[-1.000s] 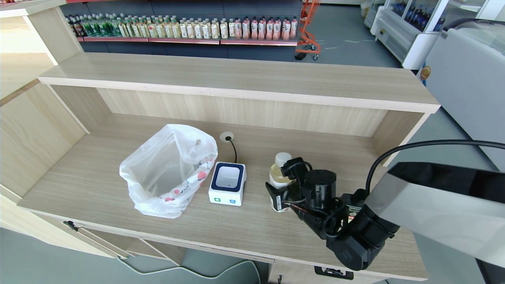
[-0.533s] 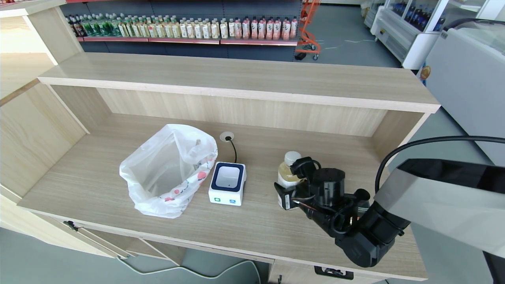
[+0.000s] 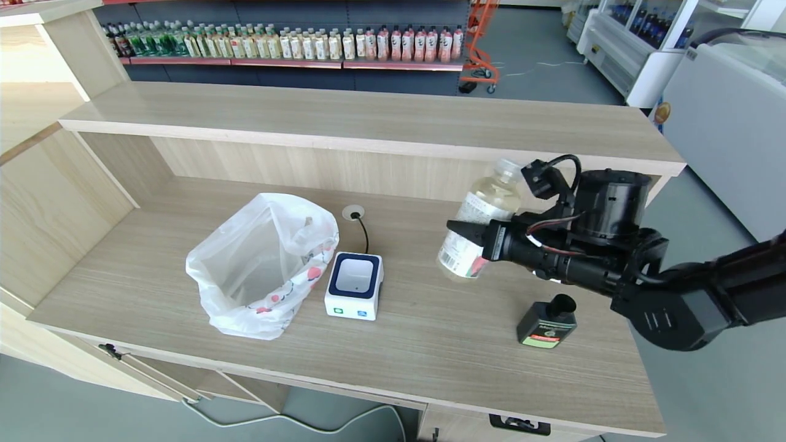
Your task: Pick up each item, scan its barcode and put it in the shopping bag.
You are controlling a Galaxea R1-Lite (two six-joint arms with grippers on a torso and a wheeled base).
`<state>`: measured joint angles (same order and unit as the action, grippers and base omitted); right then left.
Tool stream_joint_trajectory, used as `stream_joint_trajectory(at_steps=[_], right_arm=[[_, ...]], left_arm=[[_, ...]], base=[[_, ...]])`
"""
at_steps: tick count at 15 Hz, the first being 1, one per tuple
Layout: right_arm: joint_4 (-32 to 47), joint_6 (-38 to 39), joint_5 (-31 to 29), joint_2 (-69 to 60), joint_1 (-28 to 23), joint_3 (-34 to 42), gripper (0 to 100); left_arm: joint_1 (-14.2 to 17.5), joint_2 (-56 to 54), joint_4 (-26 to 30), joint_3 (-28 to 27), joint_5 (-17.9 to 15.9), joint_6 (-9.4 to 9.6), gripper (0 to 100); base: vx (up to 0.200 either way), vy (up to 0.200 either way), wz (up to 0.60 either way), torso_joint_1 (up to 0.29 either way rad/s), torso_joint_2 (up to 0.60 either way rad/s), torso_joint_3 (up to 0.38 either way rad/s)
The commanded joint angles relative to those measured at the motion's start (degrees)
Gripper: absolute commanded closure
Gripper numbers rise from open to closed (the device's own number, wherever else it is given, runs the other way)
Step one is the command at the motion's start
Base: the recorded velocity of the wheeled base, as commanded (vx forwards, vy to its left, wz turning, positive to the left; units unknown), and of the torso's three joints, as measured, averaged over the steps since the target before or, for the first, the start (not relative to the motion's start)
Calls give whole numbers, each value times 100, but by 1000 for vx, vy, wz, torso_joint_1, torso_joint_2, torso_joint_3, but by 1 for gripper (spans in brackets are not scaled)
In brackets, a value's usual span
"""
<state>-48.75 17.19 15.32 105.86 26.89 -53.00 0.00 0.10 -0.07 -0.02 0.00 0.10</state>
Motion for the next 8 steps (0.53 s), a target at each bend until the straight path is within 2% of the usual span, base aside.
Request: stream_joint_trajectory(at_steps=[1, 2, 4, 8], right_arm=[[507, 672, 1104, -1490, -413, -140, 100], [507, 733, 1210, -1551, -439, -122, 100], [533, 1313, 2642, -2289, -817, 220, 100], [551, 1568, 4699, -3432, -1134, 1020, 100]], left_arm=[[0, -1, -1, 2, 0, -1, 0], [-9, -1, -1, -6, 0, -1, 0], [0, -1, -1, -6, 0, -1, 0], [0, -1, -1, 2, 0, -1, 0]], base=[[0, 0, 0, 0, 0, 0], [0, 0, 0, 0, 0, 0], [0, 0, 0, 0, 0, 0], [0, 0, 0, 0, 0, 0]])
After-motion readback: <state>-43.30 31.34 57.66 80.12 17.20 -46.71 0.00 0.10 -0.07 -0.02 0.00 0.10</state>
